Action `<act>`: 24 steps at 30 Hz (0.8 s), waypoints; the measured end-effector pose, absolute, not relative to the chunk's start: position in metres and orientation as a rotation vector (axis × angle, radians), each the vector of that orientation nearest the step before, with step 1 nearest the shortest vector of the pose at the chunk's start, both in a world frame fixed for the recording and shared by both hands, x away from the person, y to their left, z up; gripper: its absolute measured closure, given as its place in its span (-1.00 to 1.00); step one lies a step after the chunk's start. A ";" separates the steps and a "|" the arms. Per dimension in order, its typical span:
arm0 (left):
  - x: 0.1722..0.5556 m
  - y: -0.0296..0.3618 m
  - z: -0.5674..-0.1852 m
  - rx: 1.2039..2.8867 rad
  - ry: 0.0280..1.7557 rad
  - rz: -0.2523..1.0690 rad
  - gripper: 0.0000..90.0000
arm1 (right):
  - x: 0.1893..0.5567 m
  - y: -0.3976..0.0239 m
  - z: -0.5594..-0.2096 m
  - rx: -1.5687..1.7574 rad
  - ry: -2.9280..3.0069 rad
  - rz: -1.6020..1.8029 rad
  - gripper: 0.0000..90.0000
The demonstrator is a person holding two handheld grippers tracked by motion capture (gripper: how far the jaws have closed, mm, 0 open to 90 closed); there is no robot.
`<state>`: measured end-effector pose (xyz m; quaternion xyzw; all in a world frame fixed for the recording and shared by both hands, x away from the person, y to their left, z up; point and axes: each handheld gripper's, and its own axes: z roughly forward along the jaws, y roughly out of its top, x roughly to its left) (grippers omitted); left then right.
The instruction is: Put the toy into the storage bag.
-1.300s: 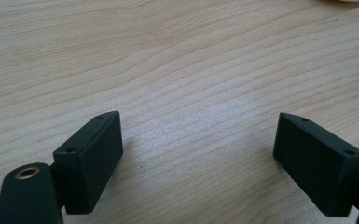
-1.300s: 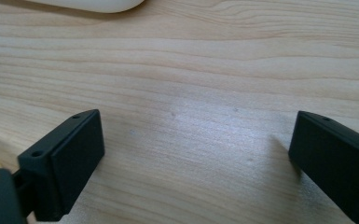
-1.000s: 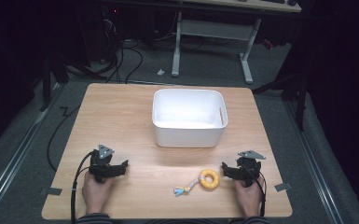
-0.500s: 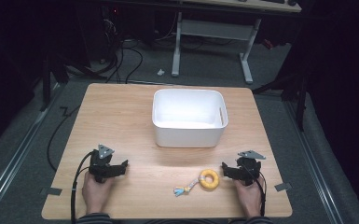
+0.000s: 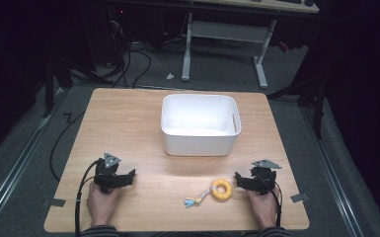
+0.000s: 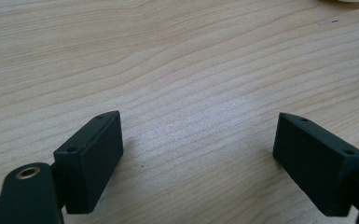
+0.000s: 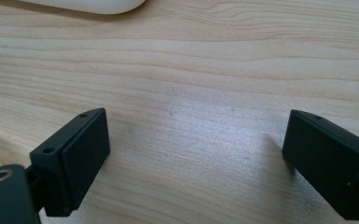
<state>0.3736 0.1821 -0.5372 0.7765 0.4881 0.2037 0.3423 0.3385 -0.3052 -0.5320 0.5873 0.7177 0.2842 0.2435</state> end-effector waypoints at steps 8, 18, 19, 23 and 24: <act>0.374 0.182 -0.537 2.019 1.269 0.530 -0.64 | 0.335 -0.307 -0.528 1.616 1.969 0.816 -0.63; 0.374 0.182 -0.537 2.019 1.269 0.527 -0.64 | 0.331 -0.305 -0.520 1.594 2.008 0.850 -0.53; 0.374 0.182 -0.537 2.019 1.269 0.527 -0.64 | 0.331 -0.305 -0.520 1.594 2.008 0.850 -0.53; 0.374 0.182 -0.537 2.020 1.269 0.527 -0.64 | 0.330 -0.304 -0.515 1.586 2.005 0.873 -0.48; 0.374 0.182 -0.537 2.019 1.269 0.530 -0.64 | 0.329 -0.304 -0.511 1.576 1.999 0.887 -0.46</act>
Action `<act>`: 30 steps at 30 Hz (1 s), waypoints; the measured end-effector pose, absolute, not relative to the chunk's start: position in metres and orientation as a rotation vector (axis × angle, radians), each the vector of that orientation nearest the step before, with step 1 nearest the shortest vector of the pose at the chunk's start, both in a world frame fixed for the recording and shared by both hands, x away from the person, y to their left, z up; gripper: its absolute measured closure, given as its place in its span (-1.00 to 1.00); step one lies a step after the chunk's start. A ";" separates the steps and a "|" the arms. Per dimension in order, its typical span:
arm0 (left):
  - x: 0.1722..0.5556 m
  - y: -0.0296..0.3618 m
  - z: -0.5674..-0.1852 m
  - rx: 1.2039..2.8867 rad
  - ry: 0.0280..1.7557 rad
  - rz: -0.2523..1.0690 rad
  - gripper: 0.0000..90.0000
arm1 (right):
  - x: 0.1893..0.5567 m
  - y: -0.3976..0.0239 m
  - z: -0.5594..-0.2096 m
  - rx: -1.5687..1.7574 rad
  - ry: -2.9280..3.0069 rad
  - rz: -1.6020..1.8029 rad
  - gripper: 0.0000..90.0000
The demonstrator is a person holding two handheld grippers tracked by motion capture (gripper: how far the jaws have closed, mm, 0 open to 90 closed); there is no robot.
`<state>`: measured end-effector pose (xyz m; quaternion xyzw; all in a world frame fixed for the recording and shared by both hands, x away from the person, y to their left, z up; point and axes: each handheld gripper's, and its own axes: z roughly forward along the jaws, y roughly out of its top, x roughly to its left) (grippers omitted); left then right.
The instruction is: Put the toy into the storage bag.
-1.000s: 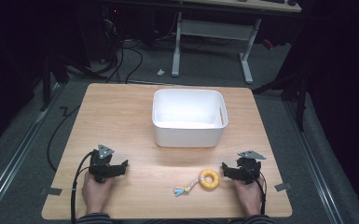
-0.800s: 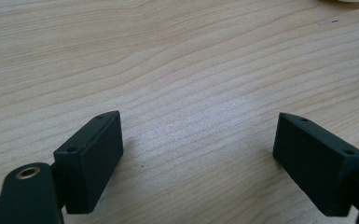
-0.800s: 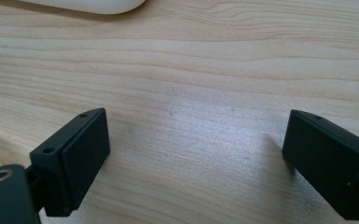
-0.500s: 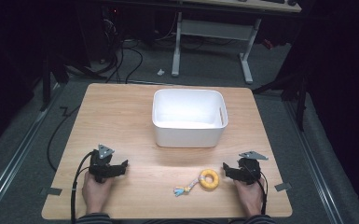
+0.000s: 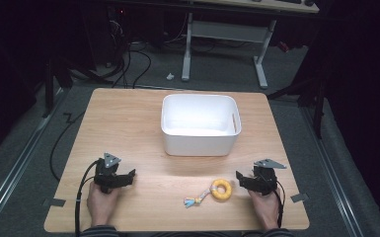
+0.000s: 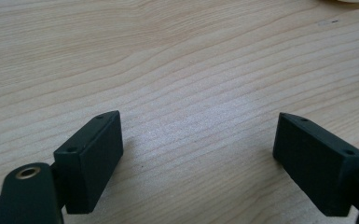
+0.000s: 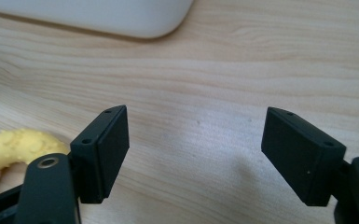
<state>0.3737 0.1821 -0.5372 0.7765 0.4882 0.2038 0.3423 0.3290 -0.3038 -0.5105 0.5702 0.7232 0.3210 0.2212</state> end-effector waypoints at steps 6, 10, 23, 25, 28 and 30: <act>0.374 0.182 -0.537 2.018 1.270 0.531 -0.64 | 0.327 -0.302 -0.501 1.552 2.005 0.929 -0.40; 0.374 0.182 -0.537 2.018 1.270 0.532 -0.64 | 0.328 -0.302 -0.497 1.553 2.008 0.961 -0.37; 0.374 0.182 -0.537 2.018 1.270 0.532 -0.64 | 0.323 -0.291 -0.488 1.471 2.064 1.002 -0.25; 0.374 0.182 -0.537 2.018 1.271 0.532 -0.64 | 0.321 -0.288 -0.489 1.458 2.077 1.017 -0.22; 0.374 0.182 -0.537 2.017 1.272 0.533 -0.64 | 0.318 -0.283 -0.489 1.434 2.115 1.028 -0.18; 0.374 0.182 -0.537 2.017 1.272 0.532 -0.64 | 0.317 -0.281 -0.489 1.426 2.126 1.032 -0.17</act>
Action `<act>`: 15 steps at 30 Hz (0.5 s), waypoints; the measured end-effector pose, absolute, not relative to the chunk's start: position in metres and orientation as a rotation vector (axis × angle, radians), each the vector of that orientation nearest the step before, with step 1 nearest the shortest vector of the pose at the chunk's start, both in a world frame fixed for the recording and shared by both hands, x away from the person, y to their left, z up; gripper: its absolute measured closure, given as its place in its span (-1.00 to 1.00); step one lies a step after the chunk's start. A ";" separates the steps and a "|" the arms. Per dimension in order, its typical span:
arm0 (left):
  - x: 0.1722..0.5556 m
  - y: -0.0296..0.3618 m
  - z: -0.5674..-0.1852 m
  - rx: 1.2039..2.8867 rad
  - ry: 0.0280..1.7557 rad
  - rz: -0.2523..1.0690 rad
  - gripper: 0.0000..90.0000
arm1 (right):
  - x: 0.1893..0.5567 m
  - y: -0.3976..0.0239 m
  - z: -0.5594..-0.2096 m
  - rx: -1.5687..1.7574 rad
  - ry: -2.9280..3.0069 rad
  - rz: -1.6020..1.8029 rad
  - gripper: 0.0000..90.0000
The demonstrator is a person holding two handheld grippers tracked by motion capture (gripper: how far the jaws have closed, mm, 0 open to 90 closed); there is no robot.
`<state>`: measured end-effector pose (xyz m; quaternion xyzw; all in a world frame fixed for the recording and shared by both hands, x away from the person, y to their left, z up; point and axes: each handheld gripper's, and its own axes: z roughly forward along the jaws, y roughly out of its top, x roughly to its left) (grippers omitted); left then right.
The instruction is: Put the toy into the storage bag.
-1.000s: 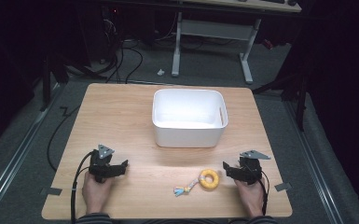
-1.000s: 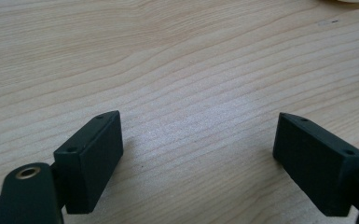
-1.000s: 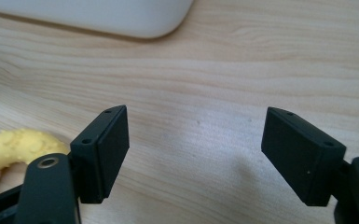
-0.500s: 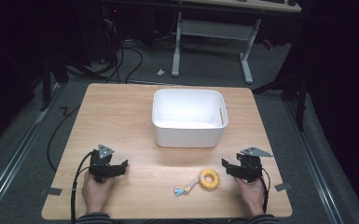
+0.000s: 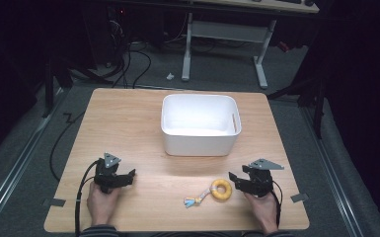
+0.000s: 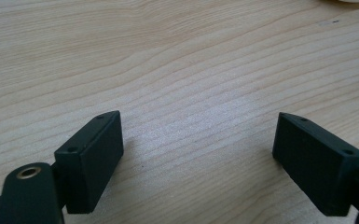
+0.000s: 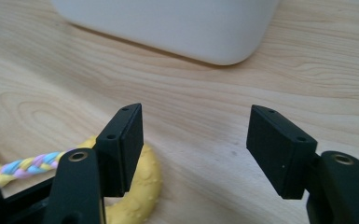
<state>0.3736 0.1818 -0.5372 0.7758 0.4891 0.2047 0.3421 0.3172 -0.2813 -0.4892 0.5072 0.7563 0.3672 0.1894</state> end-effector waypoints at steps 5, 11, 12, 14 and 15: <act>0.374 0.182 -0.537 2.017 1.274 0.535 -0.64 | 0.315 -0.274 -0.492 1.387 2.197 1.052 -0.07; 0.373 0.182 -0.537 2.018 1.273 0.535 -0.64 | 0.313 -0.264 -0.497 1.356 2.281 1.051 0.00; 0.373 0.182 -0.537 2.018 1.273 0.534 -0.64 | 0.312 -0.263 -0.498 1.352 2.289 1.043 0.01; 0.373 0.182 -0.537 2.019 1.273 0.534 -0.64 | 0.311 -0.260 -0.498 1.339 2.308 1.026 0.06; 0.373 0.182 -0.537 2.018 1.273 0.534 -0.64 | 0.310 -0.259 -0.498 1.338 2.323 1.008 0.10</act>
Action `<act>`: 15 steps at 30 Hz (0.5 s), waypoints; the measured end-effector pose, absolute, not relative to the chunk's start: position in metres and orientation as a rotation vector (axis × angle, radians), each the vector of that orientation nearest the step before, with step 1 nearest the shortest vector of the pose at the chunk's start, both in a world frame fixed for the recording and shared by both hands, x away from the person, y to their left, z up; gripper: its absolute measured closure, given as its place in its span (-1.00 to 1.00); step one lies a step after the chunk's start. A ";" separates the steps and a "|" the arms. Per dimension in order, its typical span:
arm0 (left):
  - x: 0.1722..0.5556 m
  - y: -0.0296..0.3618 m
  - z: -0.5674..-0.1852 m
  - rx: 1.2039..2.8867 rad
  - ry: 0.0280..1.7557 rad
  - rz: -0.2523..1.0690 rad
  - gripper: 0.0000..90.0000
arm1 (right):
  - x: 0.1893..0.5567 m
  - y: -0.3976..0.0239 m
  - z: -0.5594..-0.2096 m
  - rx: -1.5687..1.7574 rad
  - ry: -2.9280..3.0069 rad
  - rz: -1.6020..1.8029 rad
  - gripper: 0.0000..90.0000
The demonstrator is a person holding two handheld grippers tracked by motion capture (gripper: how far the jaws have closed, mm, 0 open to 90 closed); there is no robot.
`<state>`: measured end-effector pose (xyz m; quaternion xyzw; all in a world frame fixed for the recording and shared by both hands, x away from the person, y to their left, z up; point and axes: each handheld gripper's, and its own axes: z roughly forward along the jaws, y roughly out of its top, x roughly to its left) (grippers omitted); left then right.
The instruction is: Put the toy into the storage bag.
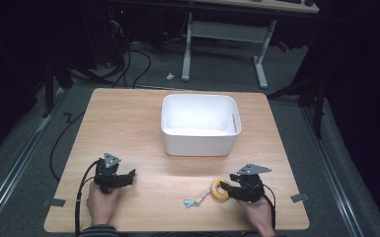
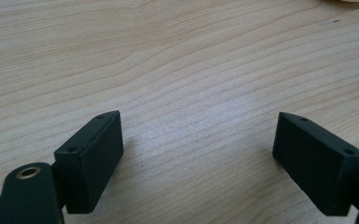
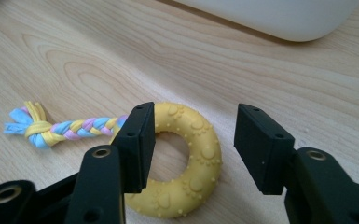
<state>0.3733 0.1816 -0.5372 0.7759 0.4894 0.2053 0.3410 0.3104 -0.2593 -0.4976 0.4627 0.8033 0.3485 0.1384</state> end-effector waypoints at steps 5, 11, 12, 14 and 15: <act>0.373 0.182 -0.537 2.019 1.273 0.534 -0.64 | 0.309 -0.260 -0.497 1.335 2.324 0.993 0.16; 0.373 0.182 -0.537 2.019 1.273 0.533 -0.64 | 0.308 -0.261 -0.503 1.371 2.351 0.954 0.22; 0.373 0.182 -0.537 2.018 1.273 0.534 -0.64 | 0.309 -0.261 -0.504 1.368 2.353 0.952 0.22; 0.373 0.182 -0.537 2.018 1.273 0.533 -0.64 | 0.310 -0.260 -0.504 1.373 2.357 0.943 0.24; 0.373 0.182 -0.537 2.018 1.273 0.533 -0.64 | 0.310 -0.260 -0.504 1.378 2.361 0.937 0.24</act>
